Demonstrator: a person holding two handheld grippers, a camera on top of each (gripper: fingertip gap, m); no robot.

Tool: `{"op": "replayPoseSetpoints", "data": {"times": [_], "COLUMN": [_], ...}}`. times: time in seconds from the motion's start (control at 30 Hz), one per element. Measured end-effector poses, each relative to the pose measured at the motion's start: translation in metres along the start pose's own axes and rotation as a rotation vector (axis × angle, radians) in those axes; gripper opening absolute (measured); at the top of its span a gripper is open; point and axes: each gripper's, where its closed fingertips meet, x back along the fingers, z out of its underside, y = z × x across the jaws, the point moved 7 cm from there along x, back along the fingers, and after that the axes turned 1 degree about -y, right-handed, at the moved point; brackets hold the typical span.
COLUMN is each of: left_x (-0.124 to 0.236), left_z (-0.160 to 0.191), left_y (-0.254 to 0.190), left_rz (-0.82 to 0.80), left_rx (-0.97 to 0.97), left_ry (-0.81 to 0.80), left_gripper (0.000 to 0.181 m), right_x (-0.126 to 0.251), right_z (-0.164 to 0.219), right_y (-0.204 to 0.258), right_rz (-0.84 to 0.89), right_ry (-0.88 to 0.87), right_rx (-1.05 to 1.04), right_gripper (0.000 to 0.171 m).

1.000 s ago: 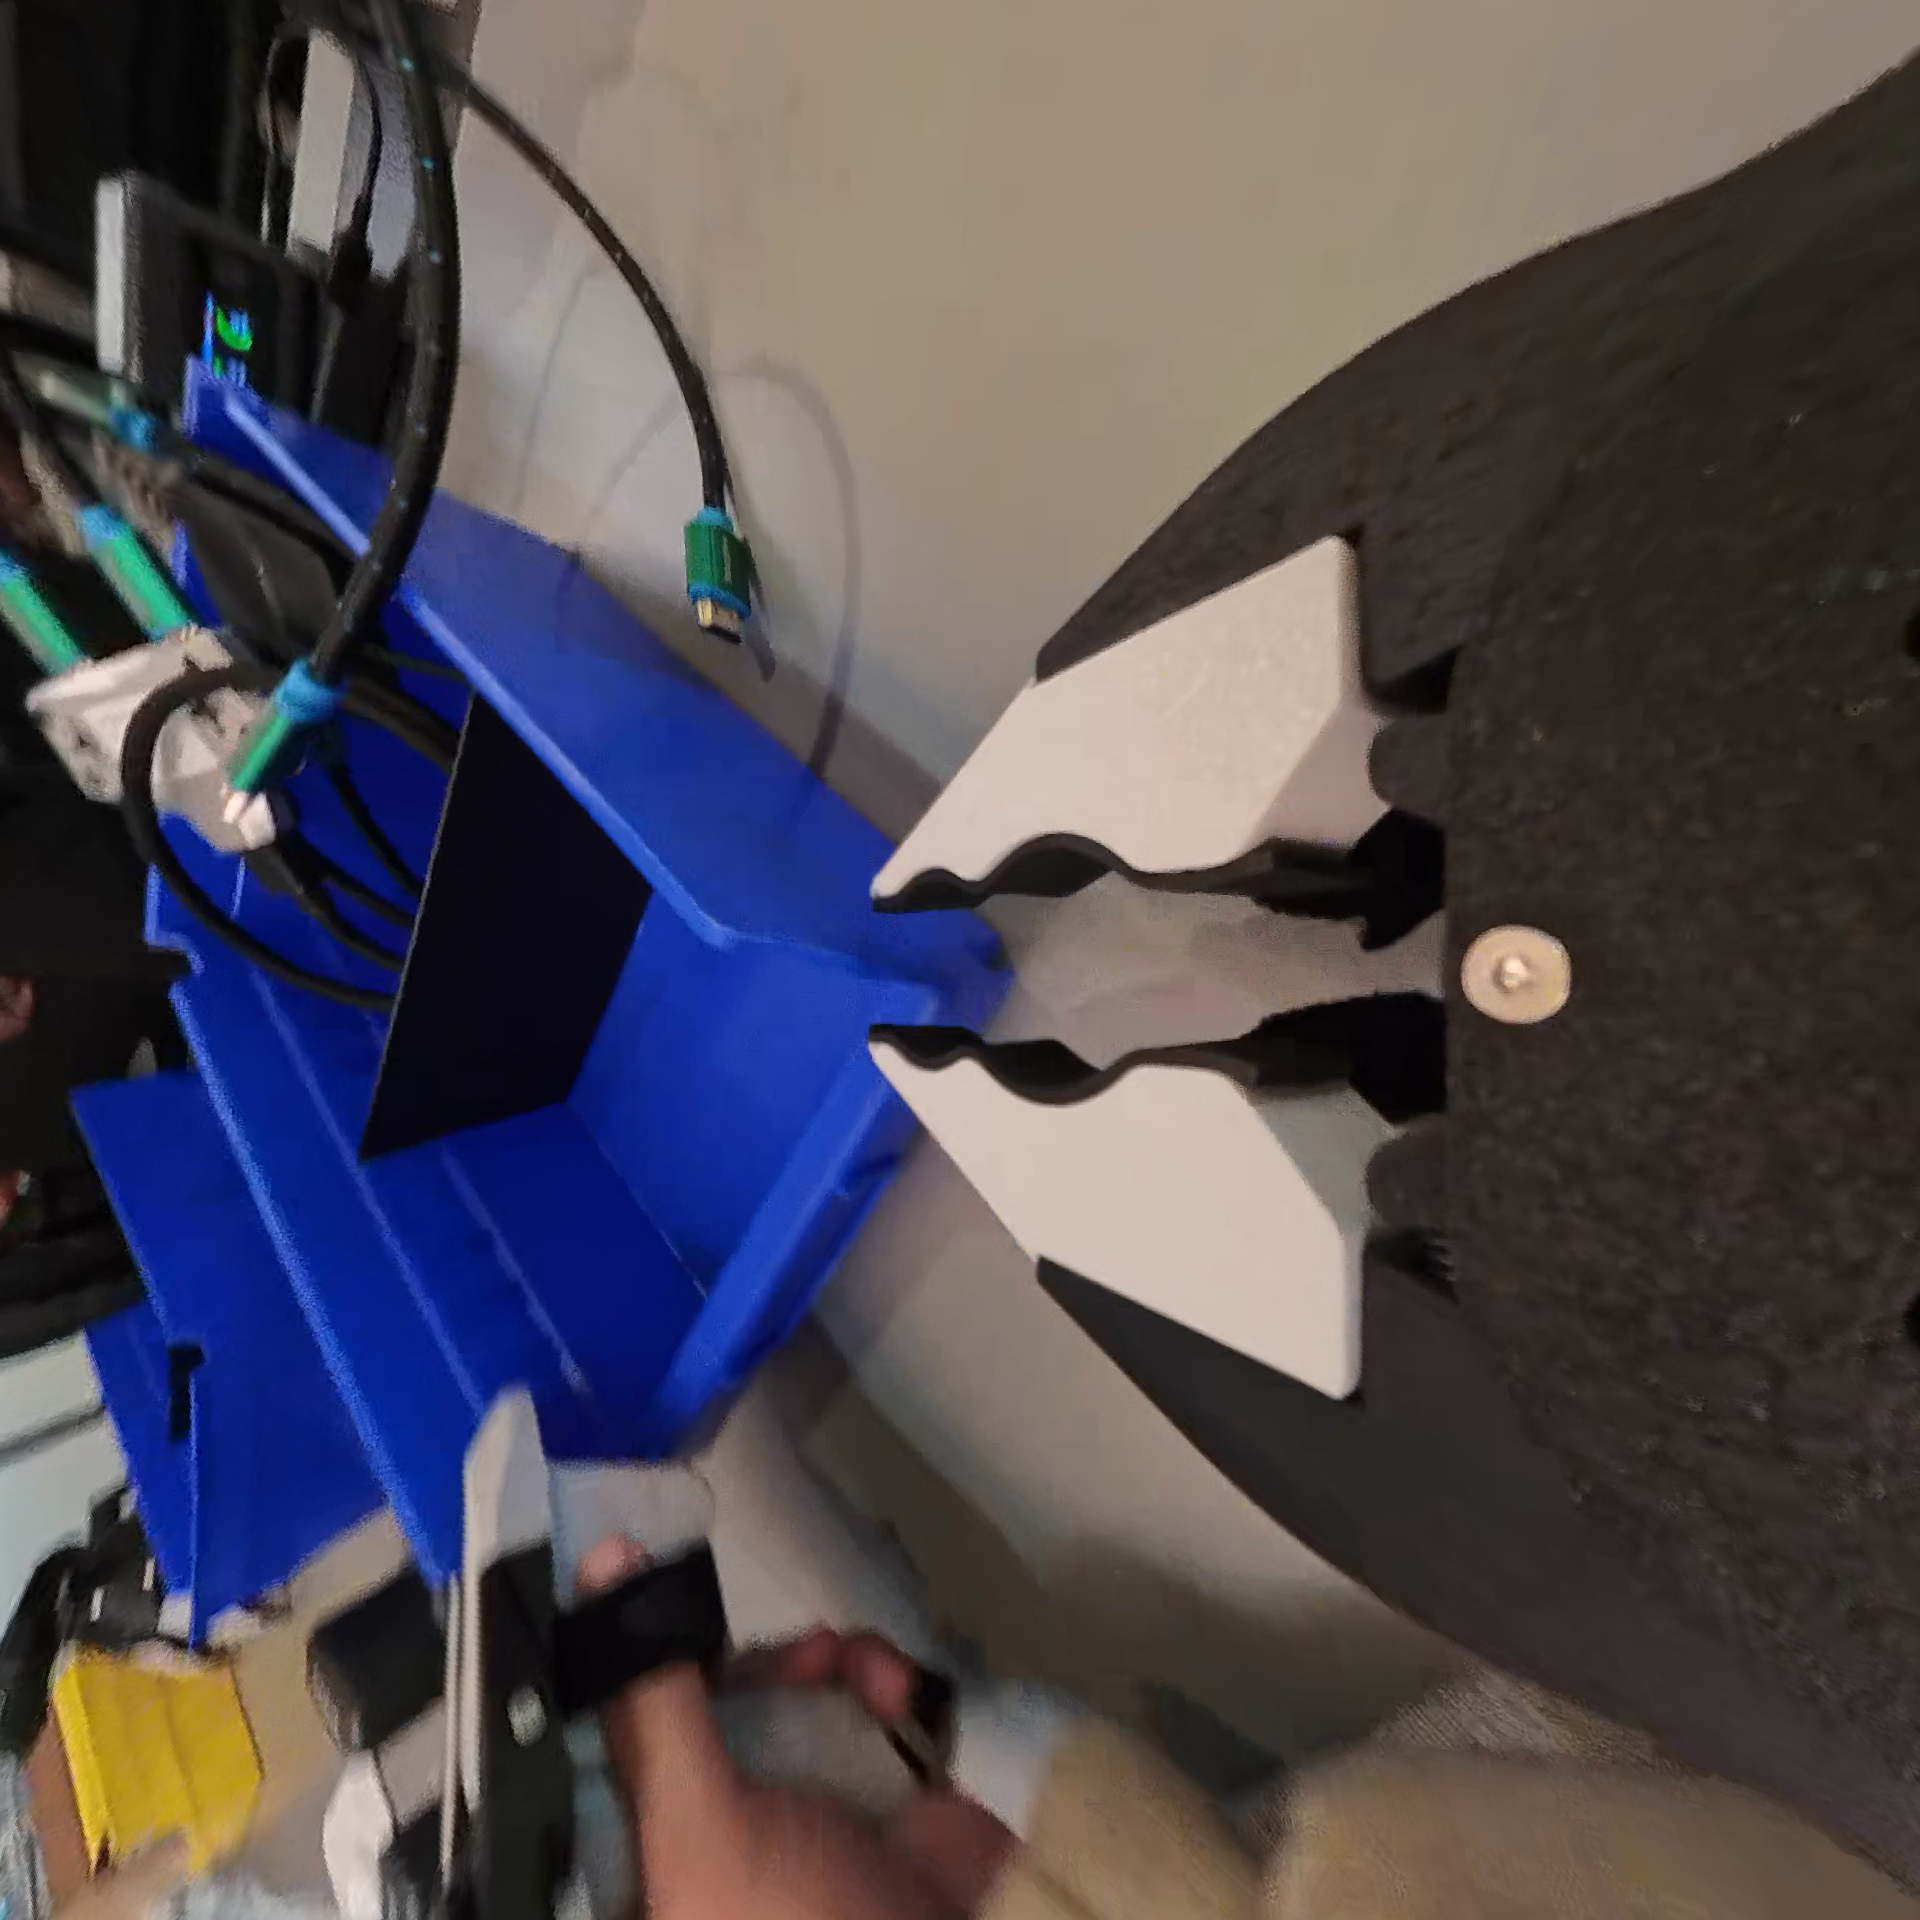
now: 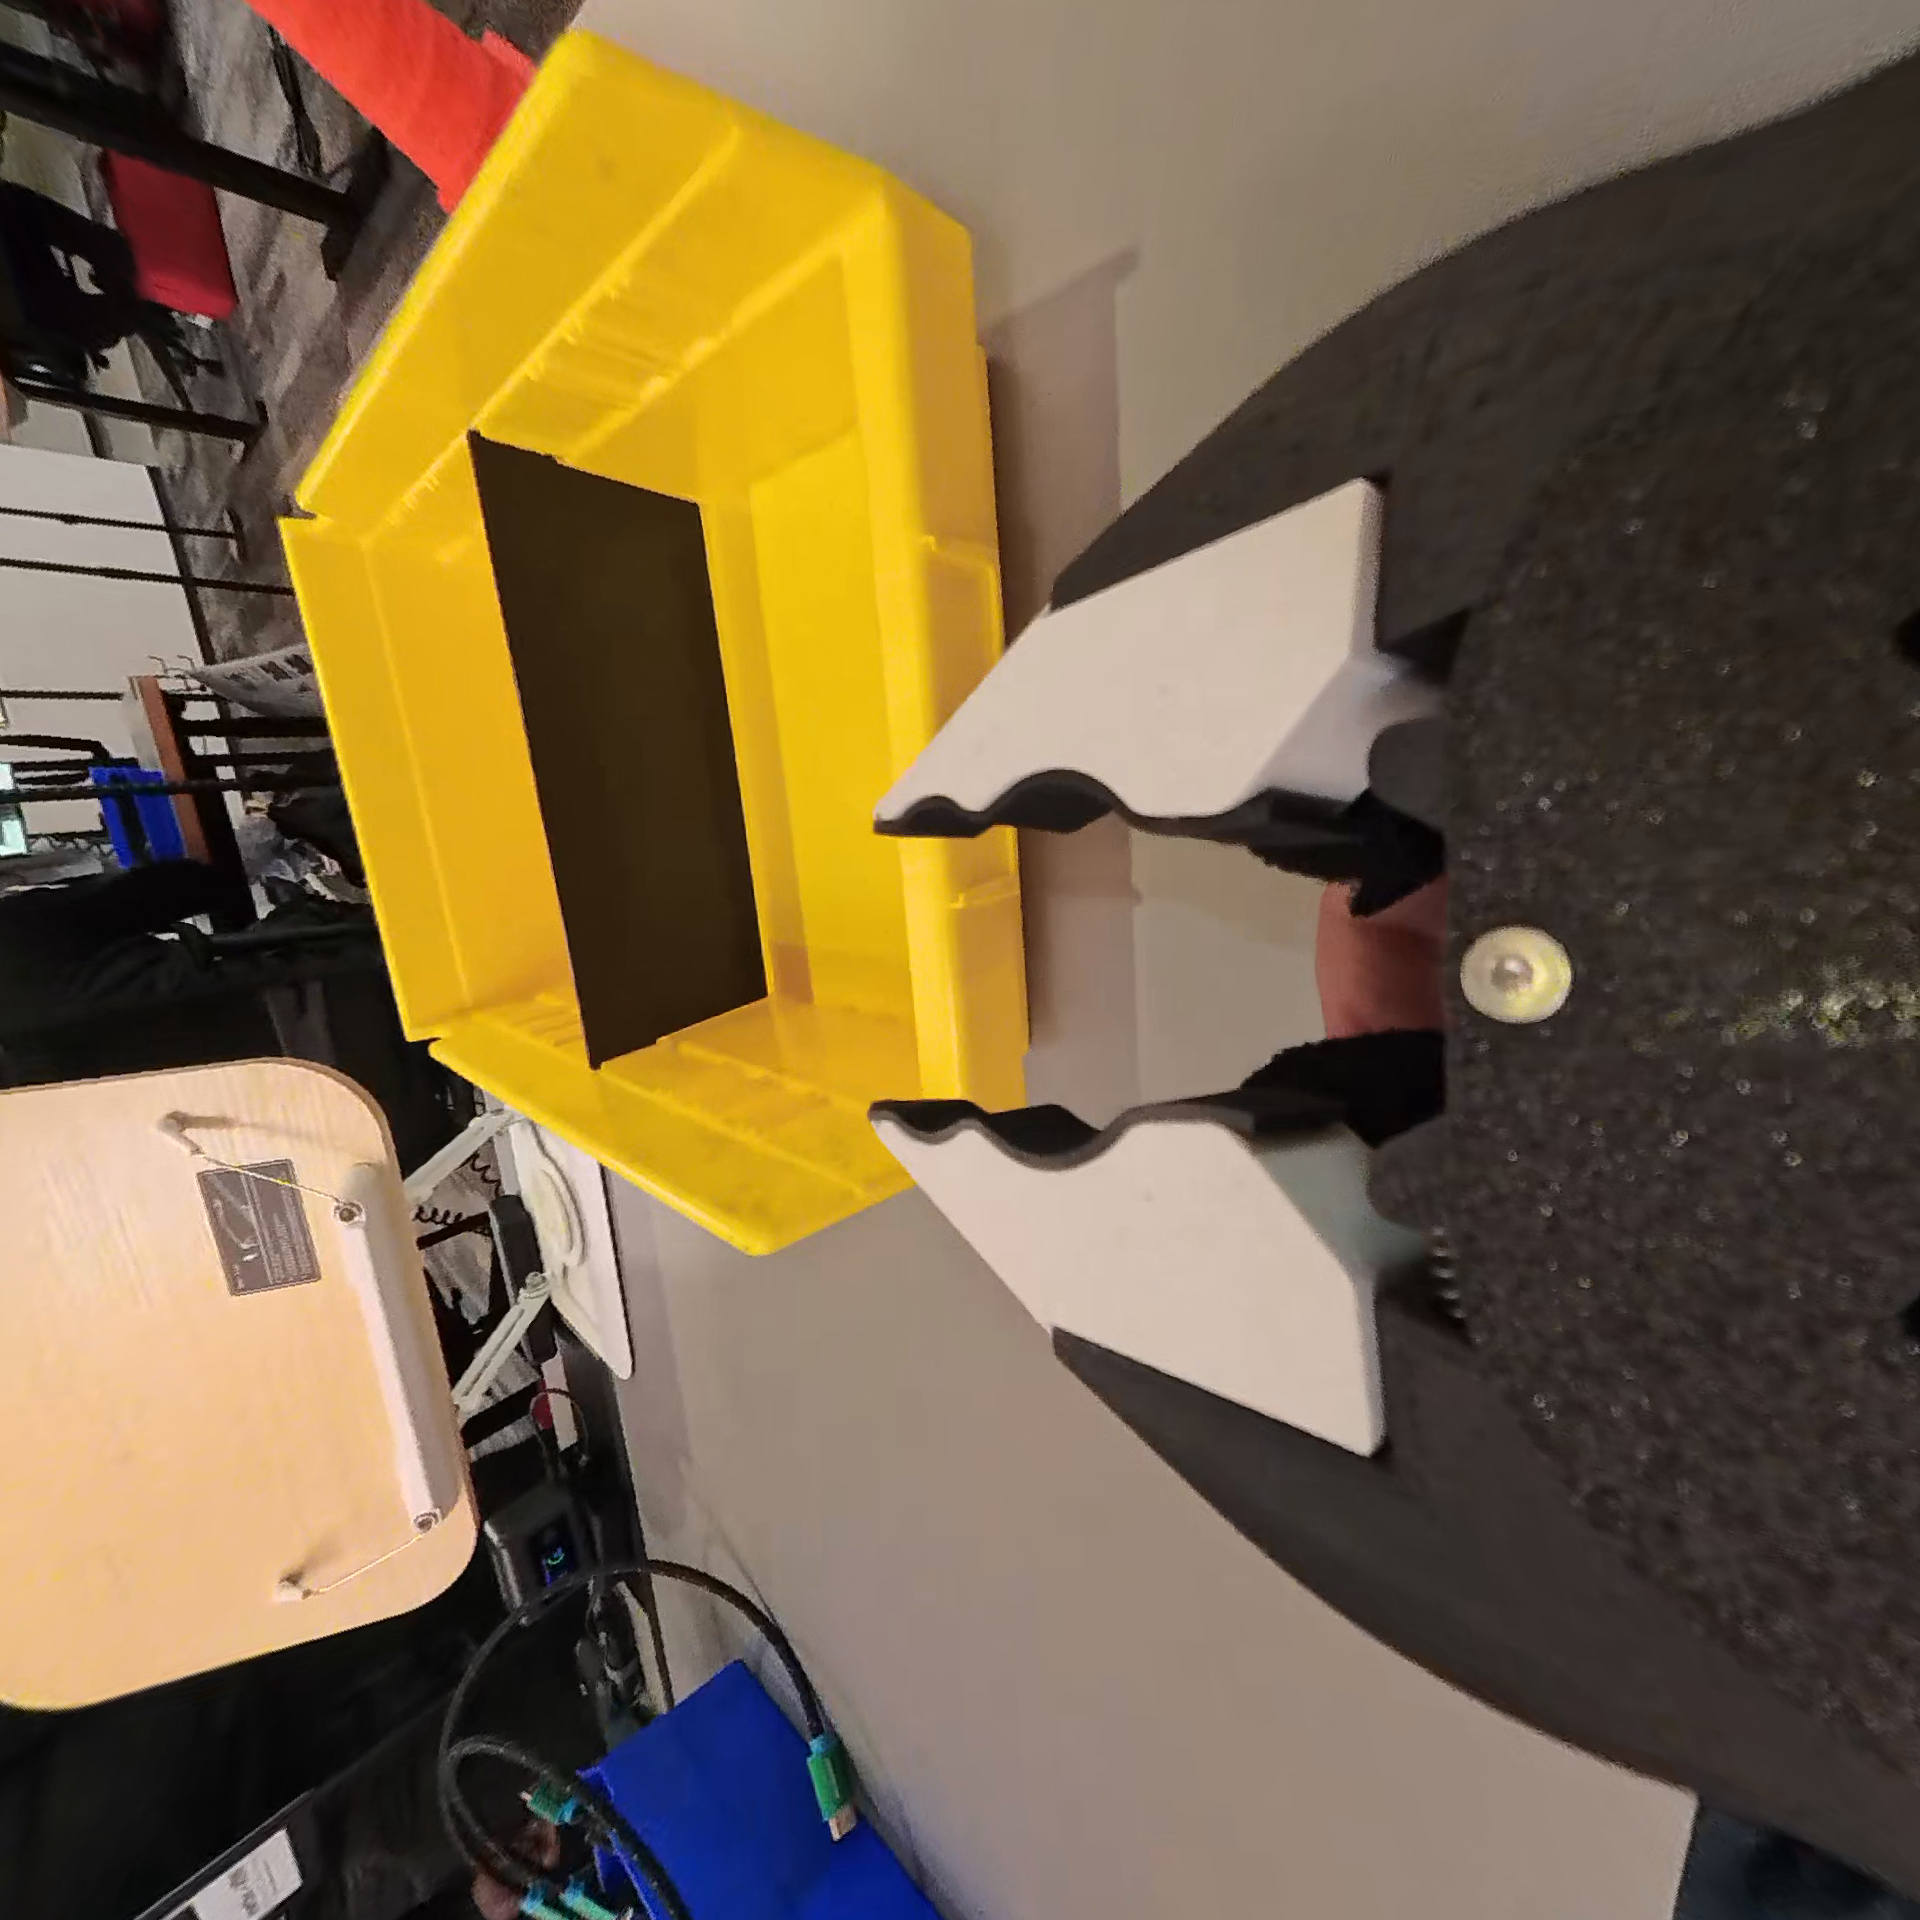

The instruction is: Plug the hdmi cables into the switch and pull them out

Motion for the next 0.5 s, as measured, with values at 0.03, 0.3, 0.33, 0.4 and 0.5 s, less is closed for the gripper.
{"op": "replayPoseSetpoints", "data": {"times": [0.03, 0.3, 0.33, 0.4, 0.5], "left_x": [0.000, -0.001, -0.002, -0.007, -0.017], "left_z": [0.000, -0.002, -0.004, -0.007, -0.015], "left_y": [0.001, -0.007, -0.008, -0.011, -0.003], "left_rz": [0.005, 0.046, 0.070, 0.170, 0.284], "left_rx": [0.015, -0.037, -0.049, -0.105, -0.235], "left_ry": [0.004, 0.020, 0.022, 0.066, 0.252], "left_gripper": [0.043, 0.039, 0.037, 0.037, 0.043], "right_x": [0.000, 0.004, 0.004, 0.004, -0.001], "right_z": [-0.001, -0.003, -0.003, -0.001, 0.009], "right_y": [0.000, 0.024, 0.032, 0.052, 0.085], "right_rz": [0.005, -0.040, -0.056, -0.116, -0.272], "right_ry": [-0.005, -0.025, -0.026, -0.036, 0.020], "right_rx": [0.000, 0.056, 0.085, 0.107, 0.071], "right_gripper": [0.049, 0.048, 0.048, 0.048, 0.048]}}
